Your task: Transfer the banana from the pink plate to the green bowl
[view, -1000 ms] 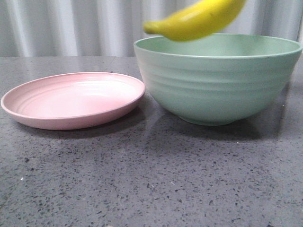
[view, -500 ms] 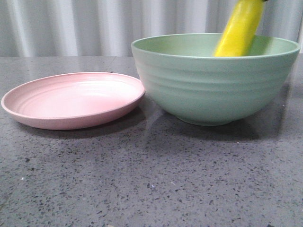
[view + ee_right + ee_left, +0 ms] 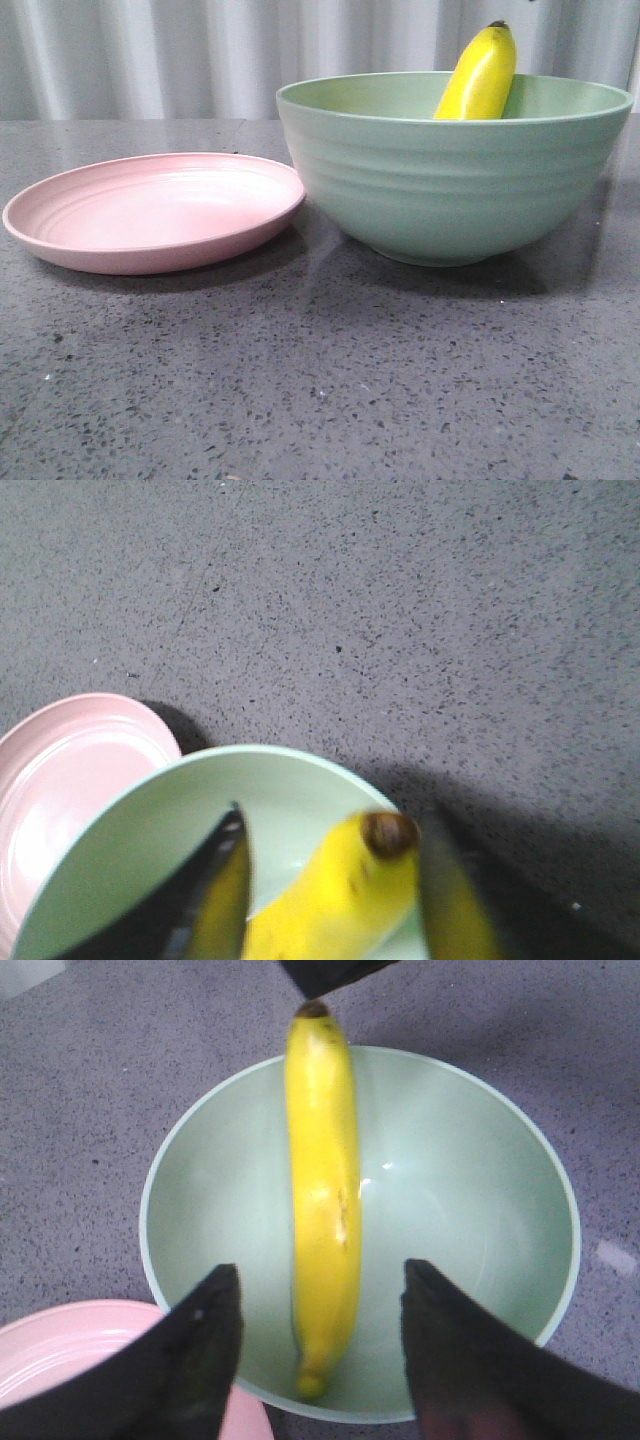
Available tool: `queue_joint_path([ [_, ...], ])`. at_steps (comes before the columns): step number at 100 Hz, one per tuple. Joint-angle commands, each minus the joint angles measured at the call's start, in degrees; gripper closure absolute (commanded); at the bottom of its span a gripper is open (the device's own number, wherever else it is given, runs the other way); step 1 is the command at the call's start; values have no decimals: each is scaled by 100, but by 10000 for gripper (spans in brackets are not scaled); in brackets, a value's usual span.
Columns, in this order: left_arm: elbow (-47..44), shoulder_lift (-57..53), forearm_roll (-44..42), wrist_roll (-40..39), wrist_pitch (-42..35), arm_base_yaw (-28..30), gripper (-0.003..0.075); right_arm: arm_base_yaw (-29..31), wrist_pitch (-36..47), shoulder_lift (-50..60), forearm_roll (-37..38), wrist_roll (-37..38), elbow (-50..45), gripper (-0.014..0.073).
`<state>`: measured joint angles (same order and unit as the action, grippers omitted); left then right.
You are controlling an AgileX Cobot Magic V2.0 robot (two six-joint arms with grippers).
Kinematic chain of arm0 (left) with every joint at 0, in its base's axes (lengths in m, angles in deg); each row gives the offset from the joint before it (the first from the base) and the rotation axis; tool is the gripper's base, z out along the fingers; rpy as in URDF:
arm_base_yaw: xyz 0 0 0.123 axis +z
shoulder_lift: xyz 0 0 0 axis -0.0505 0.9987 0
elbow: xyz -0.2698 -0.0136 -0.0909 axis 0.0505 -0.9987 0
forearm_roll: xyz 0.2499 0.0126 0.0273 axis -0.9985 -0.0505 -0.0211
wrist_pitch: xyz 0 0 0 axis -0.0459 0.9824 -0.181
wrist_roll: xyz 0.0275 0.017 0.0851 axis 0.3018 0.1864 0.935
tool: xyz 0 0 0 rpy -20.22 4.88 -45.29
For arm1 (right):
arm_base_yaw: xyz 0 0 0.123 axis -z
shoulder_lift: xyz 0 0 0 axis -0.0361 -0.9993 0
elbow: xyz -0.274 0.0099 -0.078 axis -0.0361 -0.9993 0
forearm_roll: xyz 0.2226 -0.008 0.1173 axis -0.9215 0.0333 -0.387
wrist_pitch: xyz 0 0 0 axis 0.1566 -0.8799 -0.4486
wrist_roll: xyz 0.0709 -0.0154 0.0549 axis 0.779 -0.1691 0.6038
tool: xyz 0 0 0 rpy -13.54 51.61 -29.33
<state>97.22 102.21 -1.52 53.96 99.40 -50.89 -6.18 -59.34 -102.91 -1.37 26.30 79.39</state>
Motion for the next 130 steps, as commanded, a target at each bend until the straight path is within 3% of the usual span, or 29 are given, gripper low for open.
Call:
queue_joint_path([
  [1,184,-287,79,-26,-507,-37,573,11,50,355,116,-65,176,562],
  [5,172,-337,79,-26,-535,-37,635,11,-6,414,124,-65,138,653],
  [12,86,-448,10,-16,-642,-37,743,11,33,583,124,-65,-16,655],
  [38,-912,-1297,-17,-16,-1535,-37,741,11,1003,1678,124,-355,-1425,655],
  [69,-3045,-3016,-17,-16,-2977,-37,741,11,2630,3713,124,-495,-3585,655],
  [95,-4518,-4547,8,-16,-3248,-37,741,11,3328,5655,124,-495,-5071,655],
  [114,-4926,-5410,8,-16,-3224,-37,741,11,3475,6747,98,-495,-5594,655],
  [130,-4973,-5653,8,-16,-3224,-37,741,11,3588,6963,98,-495,-5664,655],
])
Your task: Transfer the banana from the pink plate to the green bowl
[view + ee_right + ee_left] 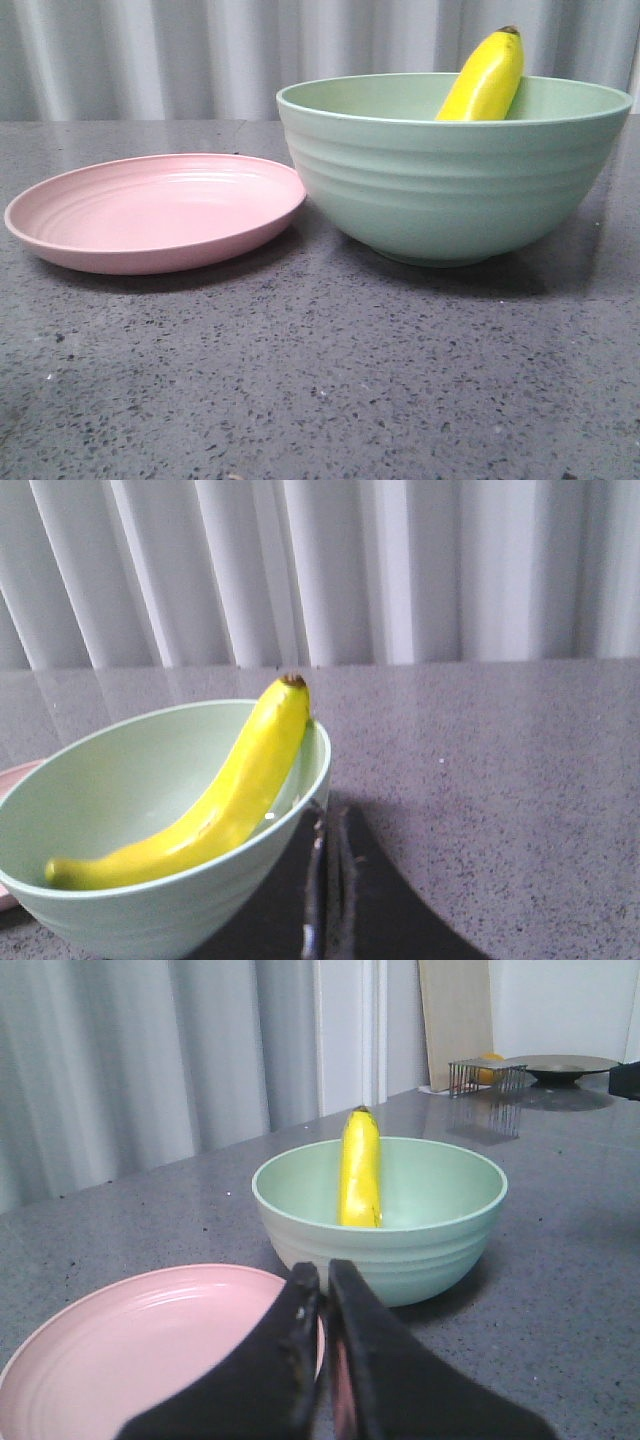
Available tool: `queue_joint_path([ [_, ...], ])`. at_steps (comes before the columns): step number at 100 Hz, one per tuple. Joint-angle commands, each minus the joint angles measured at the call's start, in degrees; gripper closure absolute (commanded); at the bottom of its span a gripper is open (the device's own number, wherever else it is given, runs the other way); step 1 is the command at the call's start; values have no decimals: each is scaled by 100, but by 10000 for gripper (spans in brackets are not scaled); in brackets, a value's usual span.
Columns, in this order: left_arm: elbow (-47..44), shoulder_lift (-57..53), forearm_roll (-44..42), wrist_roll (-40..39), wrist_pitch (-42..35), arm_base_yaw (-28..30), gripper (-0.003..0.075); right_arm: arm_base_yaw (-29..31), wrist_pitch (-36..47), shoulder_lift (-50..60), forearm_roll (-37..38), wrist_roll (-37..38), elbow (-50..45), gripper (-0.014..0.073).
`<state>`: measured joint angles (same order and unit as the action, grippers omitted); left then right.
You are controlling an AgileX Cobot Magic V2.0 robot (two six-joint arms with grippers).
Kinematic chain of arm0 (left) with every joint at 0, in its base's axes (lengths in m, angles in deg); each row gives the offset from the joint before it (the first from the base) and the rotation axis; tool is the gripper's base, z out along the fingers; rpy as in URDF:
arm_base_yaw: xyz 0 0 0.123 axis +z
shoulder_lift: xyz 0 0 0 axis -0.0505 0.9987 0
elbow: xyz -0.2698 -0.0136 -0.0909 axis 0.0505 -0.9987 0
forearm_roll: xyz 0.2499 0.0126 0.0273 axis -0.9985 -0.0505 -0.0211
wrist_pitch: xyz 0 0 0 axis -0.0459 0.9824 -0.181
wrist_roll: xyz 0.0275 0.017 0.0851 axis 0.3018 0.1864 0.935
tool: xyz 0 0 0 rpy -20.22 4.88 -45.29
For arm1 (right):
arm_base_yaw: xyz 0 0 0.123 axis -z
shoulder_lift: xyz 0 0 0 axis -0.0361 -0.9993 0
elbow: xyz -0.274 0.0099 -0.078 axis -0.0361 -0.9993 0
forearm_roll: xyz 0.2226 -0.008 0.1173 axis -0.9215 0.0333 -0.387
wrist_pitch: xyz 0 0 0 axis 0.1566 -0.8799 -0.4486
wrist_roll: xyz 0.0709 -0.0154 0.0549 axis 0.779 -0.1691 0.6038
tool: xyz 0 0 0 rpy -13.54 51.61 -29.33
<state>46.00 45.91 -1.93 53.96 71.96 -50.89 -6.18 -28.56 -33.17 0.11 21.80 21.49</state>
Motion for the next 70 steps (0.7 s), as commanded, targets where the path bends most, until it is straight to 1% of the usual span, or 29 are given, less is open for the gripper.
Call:
queue_joint_path([
  [1,149,-23,48,-16,-481,-37,741,11,510,-11,-50,-45,126,655],
  [56,49,-11,36,-16,-558,-37,741,11,498,-11,-50,-45,126,655],
  [63,-119,-11,-207,-16,-568,-37,741,11,498,-11,-50,-45,126,655],
  [70,-360,-22,-680,-16,-633,-16,741,11,488,-11,-50,-45,126,655],
])
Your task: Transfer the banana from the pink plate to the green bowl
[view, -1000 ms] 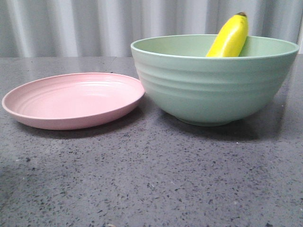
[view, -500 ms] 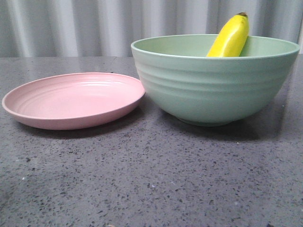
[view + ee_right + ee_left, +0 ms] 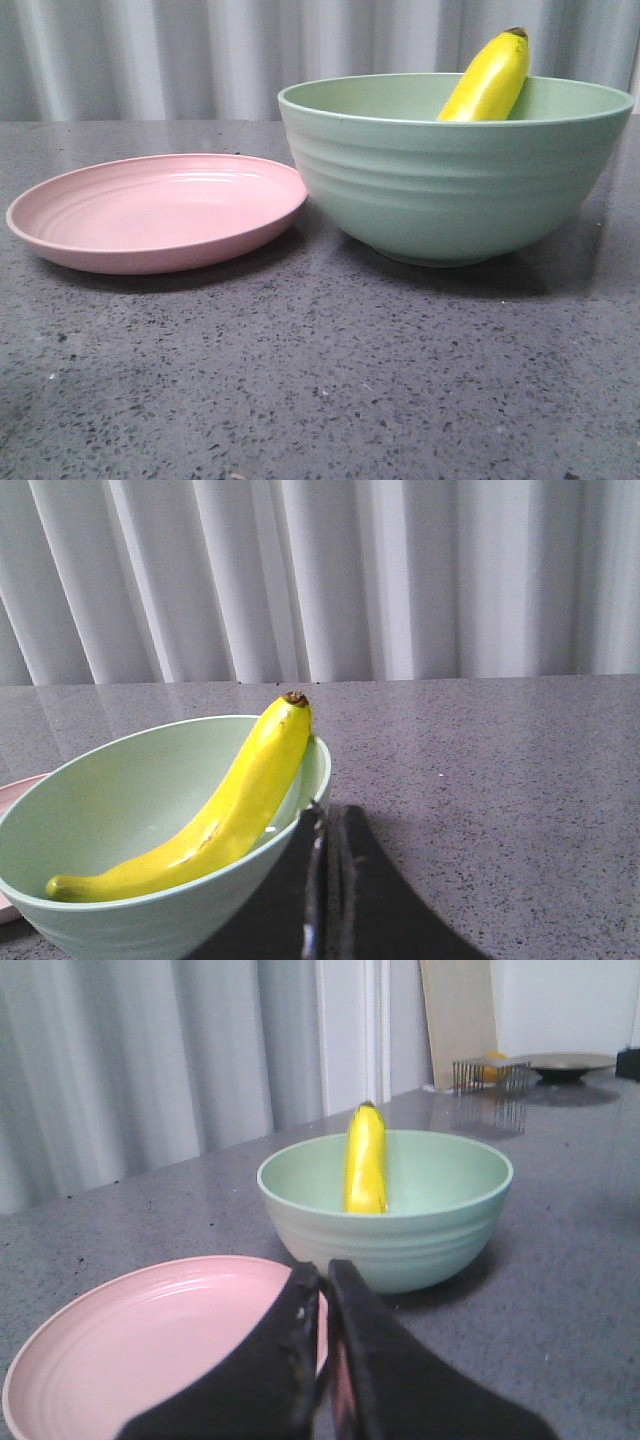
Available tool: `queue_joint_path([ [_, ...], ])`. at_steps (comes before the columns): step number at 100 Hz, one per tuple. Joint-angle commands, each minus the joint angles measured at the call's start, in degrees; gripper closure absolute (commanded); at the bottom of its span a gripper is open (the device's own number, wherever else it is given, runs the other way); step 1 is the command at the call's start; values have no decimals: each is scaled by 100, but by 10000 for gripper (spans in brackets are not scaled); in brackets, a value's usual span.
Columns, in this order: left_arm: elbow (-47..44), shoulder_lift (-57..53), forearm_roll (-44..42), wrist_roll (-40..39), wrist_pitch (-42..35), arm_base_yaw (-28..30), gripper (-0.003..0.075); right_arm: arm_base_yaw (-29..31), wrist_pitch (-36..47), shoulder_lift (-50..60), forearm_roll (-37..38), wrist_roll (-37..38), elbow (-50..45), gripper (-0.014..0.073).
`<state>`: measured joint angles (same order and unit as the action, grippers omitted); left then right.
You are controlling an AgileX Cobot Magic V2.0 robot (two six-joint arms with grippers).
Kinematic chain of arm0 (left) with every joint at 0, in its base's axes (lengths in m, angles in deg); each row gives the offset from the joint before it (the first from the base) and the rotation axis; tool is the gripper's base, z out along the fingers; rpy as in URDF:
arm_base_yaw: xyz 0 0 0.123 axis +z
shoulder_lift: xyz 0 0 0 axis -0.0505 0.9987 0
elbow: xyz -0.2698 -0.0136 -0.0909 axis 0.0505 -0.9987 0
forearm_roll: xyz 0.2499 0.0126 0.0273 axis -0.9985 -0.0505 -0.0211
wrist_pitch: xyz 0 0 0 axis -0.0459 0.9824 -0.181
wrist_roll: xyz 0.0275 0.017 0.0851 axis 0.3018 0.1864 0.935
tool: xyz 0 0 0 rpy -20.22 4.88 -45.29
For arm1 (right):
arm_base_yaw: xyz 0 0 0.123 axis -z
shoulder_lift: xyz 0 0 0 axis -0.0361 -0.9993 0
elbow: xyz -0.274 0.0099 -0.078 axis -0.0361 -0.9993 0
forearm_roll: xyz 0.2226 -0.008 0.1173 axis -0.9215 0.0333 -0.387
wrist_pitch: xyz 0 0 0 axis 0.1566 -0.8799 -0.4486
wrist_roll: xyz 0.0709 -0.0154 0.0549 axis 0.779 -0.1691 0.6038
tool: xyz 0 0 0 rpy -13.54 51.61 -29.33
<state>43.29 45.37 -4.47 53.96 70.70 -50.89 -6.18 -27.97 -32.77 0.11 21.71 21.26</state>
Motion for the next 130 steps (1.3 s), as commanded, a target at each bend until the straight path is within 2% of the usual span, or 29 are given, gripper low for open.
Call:
queue_joint_path([
  [1,-118,32,-473,-30,-524,0,741,11,429,-50,-50,-36,149,655],
  [17,-752,-302,-316,-201,-921,613,741,11,429,-50,-50,-36,149,655],
  [33,-1193,-710,-316,-201,-1275,1608,741,11,429,-50,-50,-36,149,655],
  [43,-1395,-937,-316,-581,-1285,2325,741,11,429,-50,-50,-36,149,655],
  [62,-1385,-1401,-316,-645,-487,3627,741,11,429,-50,-50,-36,149,655],
  [78,-1385,-2015,-307,-645,889,4488,741,11,429,-50,-50,-36,149,655],
  [87,-1385,-2071,-294,-645,1478,4730,741,11,416,-50,-50,-36,149,655],
  [130,-1395,-2083,-294,-645,1485,4783,741,11,415,-50,-50,-36,149,655],
])
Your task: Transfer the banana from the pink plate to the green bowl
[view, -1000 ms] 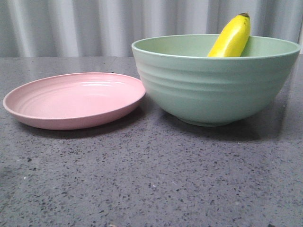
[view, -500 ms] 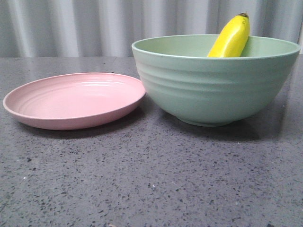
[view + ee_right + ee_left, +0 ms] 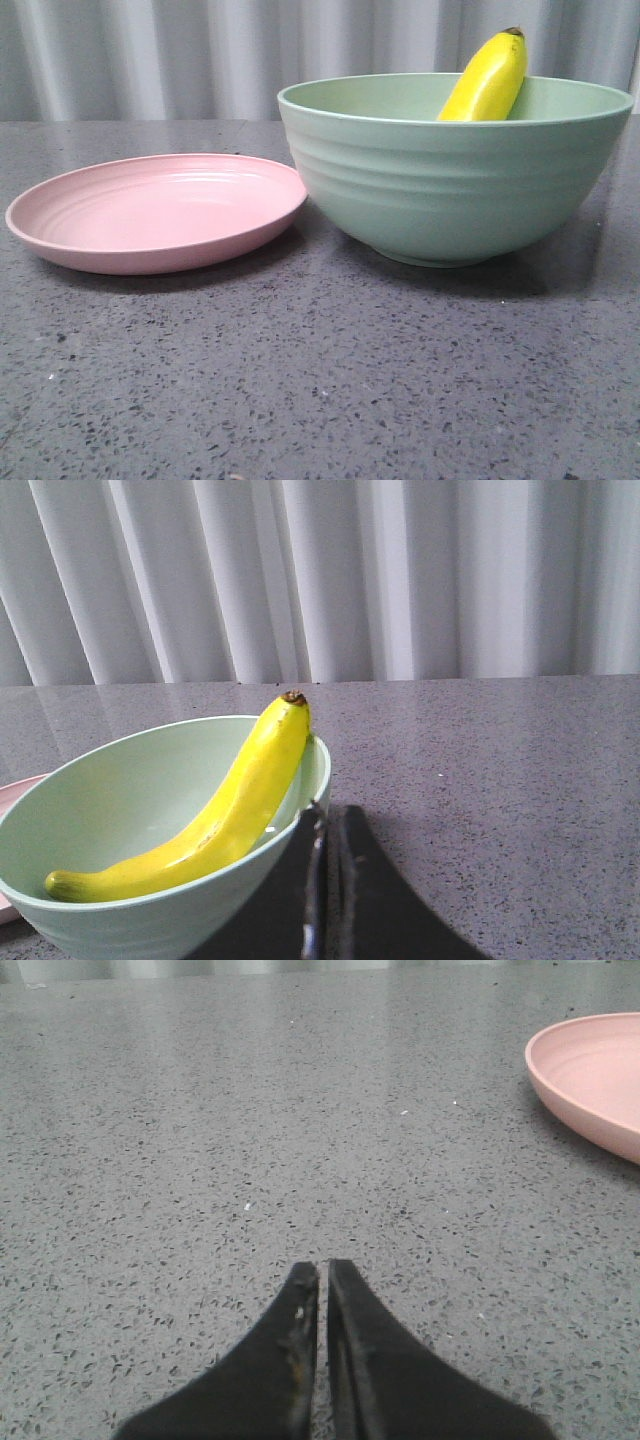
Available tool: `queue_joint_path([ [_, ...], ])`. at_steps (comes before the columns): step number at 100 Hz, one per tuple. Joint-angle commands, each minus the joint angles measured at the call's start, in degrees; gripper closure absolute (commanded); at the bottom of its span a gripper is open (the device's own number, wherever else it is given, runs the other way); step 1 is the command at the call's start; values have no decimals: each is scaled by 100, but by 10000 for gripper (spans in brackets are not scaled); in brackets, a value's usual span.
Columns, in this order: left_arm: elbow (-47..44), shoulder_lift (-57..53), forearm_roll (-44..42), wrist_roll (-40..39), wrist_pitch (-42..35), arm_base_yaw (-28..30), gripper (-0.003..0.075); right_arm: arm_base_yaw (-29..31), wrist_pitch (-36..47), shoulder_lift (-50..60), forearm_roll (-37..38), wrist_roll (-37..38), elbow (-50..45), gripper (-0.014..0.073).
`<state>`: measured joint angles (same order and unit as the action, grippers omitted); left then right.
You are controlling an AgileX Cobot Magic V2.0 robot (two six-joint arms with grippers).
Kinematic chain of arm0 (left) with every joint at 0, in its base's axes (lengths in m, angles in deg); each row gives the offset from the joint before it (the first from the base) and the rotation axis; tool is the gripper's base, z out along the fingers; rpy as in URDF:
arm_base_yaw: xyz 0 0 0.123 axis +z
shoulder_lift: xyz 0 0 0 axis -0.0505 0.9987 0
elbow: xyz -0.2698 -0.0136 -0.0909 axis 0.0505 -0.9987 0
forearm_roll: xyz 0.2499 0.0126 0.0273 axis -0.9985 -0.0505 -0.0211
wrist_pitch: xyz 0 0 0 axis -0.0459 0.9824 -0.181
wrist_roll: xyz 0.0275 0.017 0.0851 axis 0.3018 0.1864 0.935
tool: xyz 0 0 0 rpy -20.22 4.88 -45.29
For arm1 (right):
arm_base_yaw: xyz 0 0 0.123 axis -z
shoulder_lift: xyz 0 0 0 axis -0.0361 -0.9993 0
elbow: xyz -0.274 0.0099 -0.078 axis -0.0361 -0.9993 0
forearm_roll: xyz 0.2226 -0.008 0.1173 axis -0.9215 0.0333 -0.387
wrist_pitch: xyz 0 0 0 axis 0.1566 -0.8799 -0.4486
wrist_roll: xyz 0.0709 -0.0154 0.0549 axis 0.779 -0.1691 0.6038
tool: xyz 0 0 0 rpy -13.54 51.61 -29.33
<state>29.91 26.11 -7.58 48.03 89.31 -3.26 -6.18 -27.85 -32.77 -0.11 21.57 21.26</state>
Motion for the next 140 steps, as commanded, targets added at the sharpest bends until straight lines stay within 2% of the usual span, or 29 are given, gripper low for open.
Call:
queue_joint_path([
  [1,-57,-157,17,-52,-376,20,741,11,403,-50,-28,-22,149,655],
  [56,-57,-157,17,-52,-376,20,741,11,543,15,-28,-22,-89,655],
  [78,-57,-157,17,-52,-376,20,741,11,2392,15,-28,-22,-833,655],
  [84,-57,-157,17,-52,-376,20,741,25,2898,15,202,15,-1137,655],
  [89,-57,-157,17,-52,-376,20,741,106,3141,32,551,301,-1374,655],
  [96,-57,-157,17,-52,-376,20,741,338,3178,146,1276,1108,-1671,655],
  [99,-57,-157,17,-52,-376,20,741,454,3123,246,1561,1517,-1751,655],
  [102,-57,-157,17,-52,-376,20,741,589,2595,351,1909,1726,-1715,655],
  [116,-57,-157,17,-52,-376,20,741,1295,1494,928,3019,2727,-1728,655],
  [124,-57,-157,17,-52,-395,20,741,1555,975,1077,3188,2871,-1728,655],
  [140,-57,-157,17,-52,-410,20,741,1596,-231,1080,3210,2860,-1728,655],
])
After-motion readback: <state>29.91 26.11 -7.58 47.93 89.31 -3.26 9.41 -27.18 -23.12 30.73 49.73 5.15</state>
